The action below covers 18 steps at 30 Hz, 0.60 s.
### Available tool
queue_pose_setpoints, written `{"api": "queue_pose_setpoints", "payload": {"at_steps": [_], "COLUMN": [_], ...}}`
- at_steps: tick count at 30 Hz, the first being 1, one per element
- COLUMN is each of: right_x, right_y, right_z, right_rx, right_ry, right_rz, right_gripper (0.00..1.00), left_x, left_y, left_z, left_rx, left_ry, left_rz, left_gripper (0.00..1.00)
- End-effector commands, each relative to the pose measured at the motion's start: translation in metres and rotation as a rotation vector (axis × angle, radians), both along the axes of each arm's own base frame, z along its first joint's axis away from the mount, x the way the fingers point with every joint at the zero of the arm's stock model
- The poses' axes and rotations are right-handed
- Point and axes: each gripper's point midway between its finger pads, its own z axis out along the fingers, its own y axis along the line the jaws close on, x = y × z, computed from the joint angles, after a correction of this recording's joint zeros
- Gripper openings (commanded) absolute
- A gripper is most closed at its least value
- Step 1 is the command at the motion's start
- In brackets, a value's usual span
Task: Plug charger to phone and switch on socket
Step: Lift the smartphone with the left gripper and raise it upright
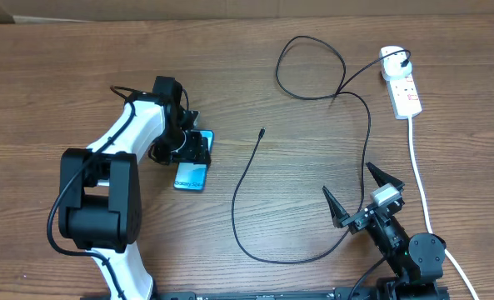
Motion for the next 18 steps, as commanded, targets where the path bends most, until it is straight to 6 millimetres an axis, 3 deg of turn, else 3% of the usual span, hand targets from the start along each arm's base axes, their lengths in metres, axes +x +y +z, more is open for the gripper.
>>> {"api": "queue_pose_setpoints", "payload": {"at_steps": [1,6,10,14,18], "right_x": [0.0,0.0,0.0,0.0,0.0], "right_y": [0.0,0.0,0.0,0.0,0.0], "right_z": [-0.004,-0.004,-0.004,-0.004,-0.004], "right_rx": [-0.003,-0.003,-0.003,-0.003,-0.003], "right_ry": [0.004,0.004,0.004,0.004,0.004], "right_rz": [-0.001,-0.001,-0.001,-0.001,-0.001], "right_gripper": [1.0,1.0,1.0,1.0,1.0], "left_x": [-0.002,0.002,0.001,0.01,0.016], "left_y": [-0.035,-0.075,-0.09,-0.117,-0.13], "left_z": [0.009,0.041,0.058,0.1,0.116], "left_rx": [-0.205,-0.471,-0.585,-0.85,-0.909], "left_ry": [0.098,0.183,0.279,0.4,0.546], "left_rz": [0.115,0.227,0.326,0.406,0.52], "left_gripper": [0.71,0.71,0.7,0.68,0.72]}}
